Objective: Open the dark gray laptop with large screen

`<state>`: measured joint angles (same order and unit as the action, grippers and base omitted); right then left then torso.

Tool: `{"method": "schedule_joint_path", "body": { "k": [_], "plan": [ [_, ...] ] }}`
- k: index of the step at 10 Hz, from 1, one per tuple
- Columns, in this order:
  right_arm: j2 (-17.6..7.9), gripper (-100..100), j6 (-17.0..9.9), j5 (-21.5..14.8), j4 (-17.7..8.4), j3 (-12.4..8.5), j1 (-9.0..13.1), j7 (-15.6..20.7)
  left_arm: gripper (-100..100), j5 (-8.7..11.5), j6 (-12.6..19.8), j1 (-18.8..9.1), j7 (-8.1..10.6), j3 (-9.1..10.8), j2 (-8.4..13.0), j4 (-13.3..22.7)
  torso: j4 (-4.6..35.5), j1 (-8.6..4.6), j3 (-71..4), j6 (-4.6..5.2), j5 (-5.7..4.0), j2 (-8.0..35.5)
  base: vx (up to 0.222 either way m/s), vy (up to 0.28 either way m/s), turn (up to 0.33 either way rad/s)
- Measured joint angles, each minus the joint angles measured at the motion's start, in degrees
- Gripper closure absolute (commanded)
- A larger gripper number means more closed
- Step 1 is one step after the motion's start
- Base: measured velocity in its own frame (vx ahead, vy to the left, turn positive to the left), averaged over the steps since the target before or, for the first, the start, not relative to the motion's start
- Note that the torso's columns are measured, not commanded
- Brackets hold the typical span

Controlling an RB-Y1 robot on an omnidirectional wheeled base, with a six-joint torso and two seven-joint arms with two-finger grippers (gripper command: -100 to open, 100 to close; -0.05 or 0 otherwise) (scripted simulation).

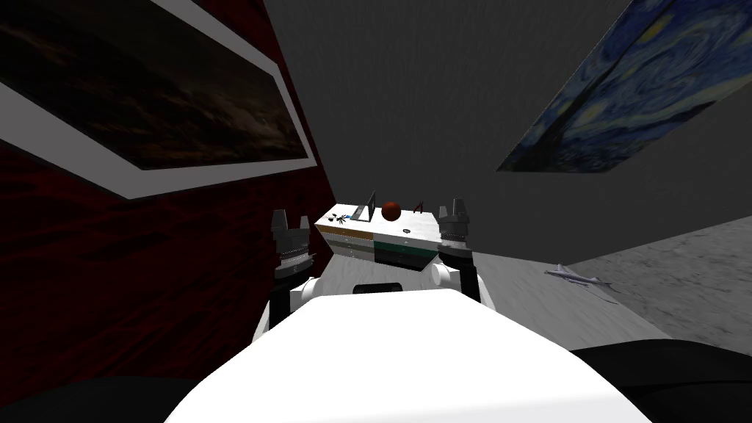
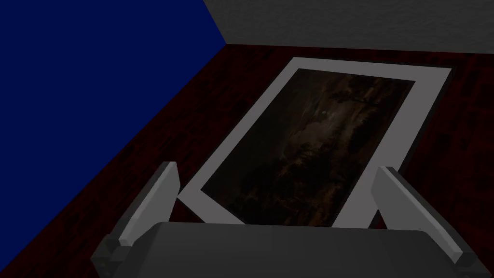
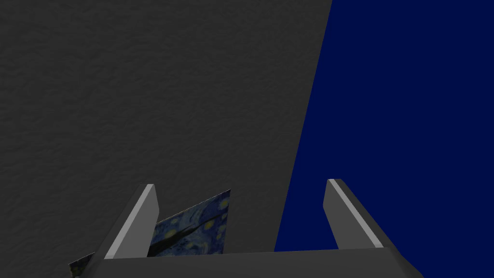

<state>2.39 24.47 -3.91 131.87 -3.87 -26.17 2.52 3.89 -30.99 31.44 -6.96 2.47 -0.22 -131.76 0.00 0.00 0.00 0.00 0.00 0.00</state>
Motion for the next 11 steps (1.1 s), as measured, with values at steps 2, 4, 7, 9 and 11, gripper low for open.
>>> {"method": "schedule_joint_path", "body": {
  "k": [2, 4, 7, 9, 11],
  "plan": [
    [0.0, 0, 0.0, 0.0, 0.0, 0.0, 0.0, 0.0, 0, 0.0, 0.0, 0.0, 0.0, 0.0, 0.0, 0.0, 6.0, 0.0, -12.0, 0.0, 0.0, 6.0, 0.0, 0.0, 0.0],
    [0.0, 0, 0.0, 0.0, 0.0, 0.0, 0.0, 0.0, 0, 0.0, 0.0, 0.0, 0.0, 0.0, 0.0, 0.0, 14.2, 0.0, -28.5, 0.0, 0.0, 14.2, 0.0, 0.0, 0.0],
    [0.0, 0, 0.0, 0.0, 0.0, 0.0, 0.0, 0.0, 0, 0.0, 0.0, 0.0, 0.0, 0.0, 0.0, 0.0, 26.9, 0.0, -53.8, 0.0, 0.0, 26.9, 0.0, 0.0, 0.0],
    [0.0, 0, 0.0, 0.0, 0.0, 0.0, 0.0, 0.0, 0, 0.0, 0.0, 0.0, 0.0, 0.0, 0.0, 0.0, 35.4, 0.0, -70.7, 0.0, 0.0, 35.4, 0.0, 0.0, 0.0],
    [0.0, 0, 0.0, 0.0, 0.0, 0.0, 0.0, 0.0, -100, -0.1, 0.3, -0.1, -0.05, 0.09, 1.0, 0.0, 41.5, -0.01, -83.1, 0.01, 0.0, 41.5, 0.013, -0.012, -0.034]
  ]
}}
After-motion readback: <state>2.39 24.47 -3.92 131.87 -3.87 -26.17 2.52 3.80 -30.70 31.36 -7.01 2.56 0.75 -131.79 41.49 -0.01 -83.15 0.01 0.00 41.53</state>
